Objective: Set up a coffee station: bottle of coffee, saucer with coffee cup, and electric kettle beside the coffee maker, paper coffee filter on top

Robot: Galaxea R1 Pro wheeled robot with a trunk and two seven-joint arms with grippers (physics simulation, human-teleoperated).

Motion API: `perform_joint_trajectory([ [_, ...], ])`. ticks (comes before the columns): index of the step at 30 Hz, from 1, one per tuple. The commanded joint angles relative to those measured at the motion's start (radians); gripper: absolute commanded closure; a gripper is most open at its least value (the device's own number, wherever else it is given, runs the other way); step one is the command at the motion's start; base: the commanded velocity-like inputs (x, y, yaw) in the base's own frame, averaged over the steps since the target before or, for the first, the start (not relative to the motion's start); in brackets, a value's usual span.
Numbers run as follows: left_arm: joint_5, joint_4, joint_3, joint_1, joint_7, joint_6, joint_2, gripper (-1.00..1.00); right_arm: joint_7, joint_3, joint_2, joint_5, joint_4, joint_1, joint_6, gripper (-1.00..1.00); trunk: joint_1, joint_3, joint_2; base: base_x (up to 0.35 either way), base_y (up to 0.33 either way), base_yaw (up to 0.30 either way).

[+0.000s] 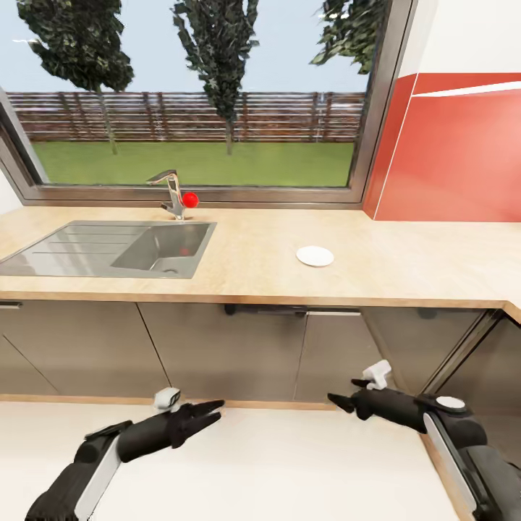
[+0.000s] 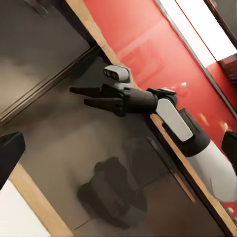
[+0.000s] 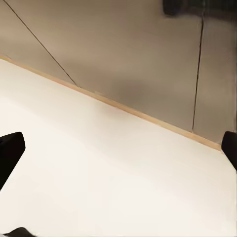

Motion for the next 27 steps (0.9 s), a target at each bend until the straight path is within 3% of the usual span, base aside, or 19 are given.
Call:
perform_joint_trajectory([
  [1, 0.007, -0.053, 0.001, 0.000, 0.025, 0.048, 0.001, -1.00, 0.009, -0.002, -0.008, -0.007, -0.002, -0.031, 0.036, -1.00, 0.000, -0.001, 0.000, 0.000, 0.000, 0.000],
  [4, 0.007, -0.176, 0.028, -0.002, 0.088, 0.161, 0.000, -1.00, 0.031, -0.006, -0.023, -0.006, -0.004, -0.116, 0.111, -1.00, 0.000, -0.001, 0.000, 0.000, 0.000, 0.000],
  [5, 0.007, -0.225, 0.058, -0.008, 0.115, 0.229, -0.001, -1.00, 0.041, -0.008, -0.030, -0.005, -0.004, -0.169, 0.156, -1.00, 0.000, -0.001, 0.000, 0.000, 0.000, 0.000],
  [9, 0.008, -0.276, 0.117, -0.064, 0.144, 0.323, -0.003, -1.00, 0.050, -0.011, -0.060, -0.002, -0.002, -0.269, 0.232, -1.00, 0.000, -0.001, 0.000, 0.000, 0.000, 0.000],
  [12, 0.012, -0.297, 0.149, -0.152, 0.158, 0.391, -0.006, -1.00, 0.055, -0.012, -0.128, -0.002, 0.009, -0.374, 0.295, -1.00, 0.000, -0.001, 0.000, 0.000, 0.000, 0.000],
  [15, 0.014, -0.246, 0.160, -0.283, 0.164, 0.431, -0.008, -1.00, 0.057, -0.012, -0.203, -0.002, 0.058, -0.501, 0.320, -1.00, 0.000, -0.001, 0.000, 0.000, 0.000, 0.000],
  [17, 0.014, -0.208, 0.162, -0.339, 0.165, 0.438, -0.009, -1.00, 0.058, -0.012, -0.233, -0.003, 0.096, -0.545, 0.324, -1.00, 0.000, -0.001, 0.000, 0.000, 0.000, 0.000],
  [18, 0.014, -0.134, 0.163, -0.429, 0.166, 0.444, -0.022, -1.00, 0.060, -0.013, -0.263, -0.004, 0.169, -0.610, 0.328, -1.00, 0.000, -0.001, 0.000, 0.000, 0.000, 0.000],
  [19, 0.014, -0.066, 0.164, -0.494, 0.170, 0.446, -0.044, -1.00, 0.060, -0.013, -0.276, -0.004, 0.222, -0.657, 0.329, -1.00, 0.000, -0.001, 0.000, 0.000, 0.000, 0.000],
  [20, 0.014, -0.066, 0.164, -0.494, 0.170, 0.446, -0.044, -1.00, 0.060, -0.013, -0.276, -0.004, 0.222, -0.657, 0.329, -1.00, 0.000, -0.001, 0.000, 0.000, 0.000, 0.000],
  [21, 0.013, 0.014, 0.164, -0.562, 0.188, 0.448, -0.070, -1.00, 0.061, -0.013, -0.283, -0.005, 0.279, -0.703, 0.330, -1.00, 0.000, -0.001, 0.000, 0.000, 0.000, 0.000],
  [22, 0.013, 0.102, 0.165, -0.633, 0.236, 0.448, -0.108, -1.00, 0.060, -0.013, -0.289, -0.005, 0.347, -0.751, 0.331, -1.00, 0.000, -0.001, 0.000, 0.000, 0.000, 0.000],
  [24, 0.014, 0.279, 0.165, -0.775, 0.495, 0.444, -0.238, -1.00, 0.058, -0.012, -0.296, -0.002, 0.671, -0.942, 0.331, -1.00, 0.000, -0.001, 0.000, 0.000, 0.000, 0.000],
  [25, 0.014, 0.305, 0.165, -0.802, 0.570, 0.442, -0.268, -1.00, 0.055, -0.011, -0.297, 0.000, 0.792, -1.014, 0.331, -1.00, 0.000, -0.001, 0.000, 0.000, 0.000, 0.000],
  [27, 0.015, 0.332, 0.166, -0.834, 0.641, 0.439, -0.295, -1.00, 0.051, -0.009, -0.298, 0.008, 0.936, -1.109, 0.331, -1.00, 0.000, -0.001, 0.000, 0.000, 0.000, 0.000],
])
